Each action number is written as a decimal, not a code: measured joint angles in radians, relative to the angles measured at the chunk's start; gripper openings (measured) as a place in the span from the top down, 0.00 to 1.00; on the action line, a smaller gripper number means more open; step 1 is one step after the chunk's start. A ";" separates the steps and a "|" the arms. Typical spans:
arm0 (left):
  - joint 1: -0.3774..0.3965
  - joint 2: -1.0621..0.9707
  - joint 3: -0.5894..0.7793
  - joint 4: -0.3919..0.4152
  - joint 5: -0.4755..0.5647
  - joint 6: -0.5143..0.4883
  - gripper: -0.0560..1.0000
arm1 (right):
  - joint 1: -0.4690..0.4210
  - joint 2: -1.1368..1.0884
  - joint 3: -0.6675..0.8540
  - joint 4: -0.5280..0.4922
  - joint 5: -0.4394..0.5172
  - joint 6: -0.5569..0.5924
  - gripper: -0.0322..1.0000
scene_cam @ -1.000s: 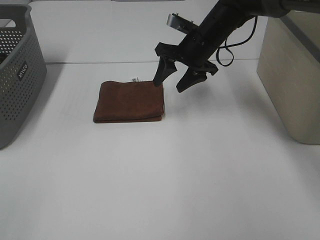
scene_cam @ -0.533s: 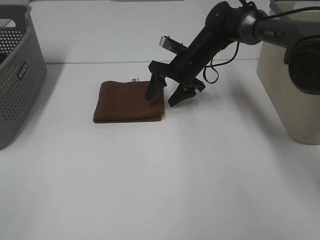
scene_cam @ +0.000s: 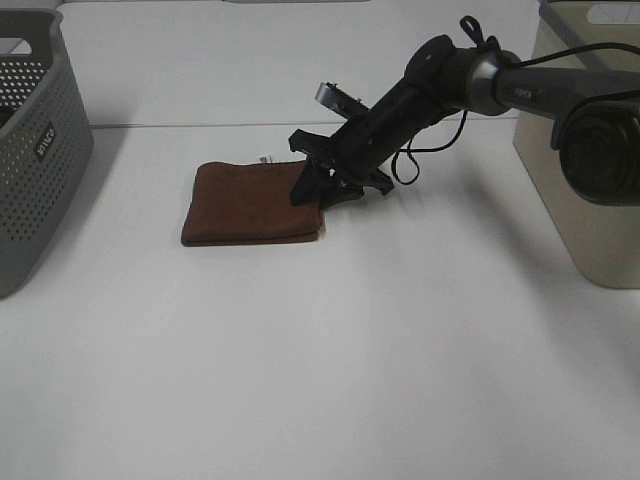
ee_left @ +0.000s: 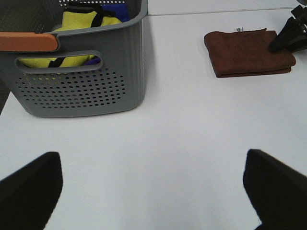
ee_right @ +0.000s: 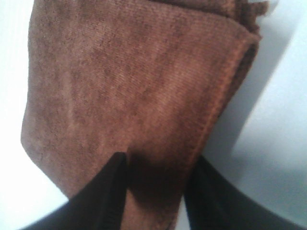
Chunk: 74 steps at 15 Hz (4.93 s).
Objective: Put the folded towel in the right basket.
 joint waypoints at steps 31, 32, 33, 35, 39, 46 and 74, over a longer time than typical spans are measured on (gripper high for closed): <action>0.000 0.000 0.000 0.000 0.000 0.000 0.03 | -0.198 -0.834 0.002 -0.663 0.216 0.141 0.93; 0.000 0.000 0.000 0.000 0.000 0.000 0.03 | -0.259 -0.845 0.002 -0.639 0.216 0.141 0.93; 0.000 0.000 0.000 0.000 0.000 0.000 0.03 | -0.319 -0.856 0.002 -0.621 0.216 0.141 0.93; 0.000 0.000 0.000 0.000 0.000 0.000 0.03 | -0.439 -0.886 0.023 -0.610 0.216 0.141 0.93; 0.000 0.000 0.000 0.000 0.000 0.000 0.03 | -0.575 -0.907 0.153 -0.604 0.216 0.140 0.93; 0.000 0.000 0.000 0.000 0.000 0.000 0.03 | -0.592 -0.855 0.394 -0.596 0.029 0.105 0.93; 0.000 0.000 0.000 0.000 0.000 0.000 0.03 | -0.374 -1.515 0.998 -0.616 0.211 0.250 0.34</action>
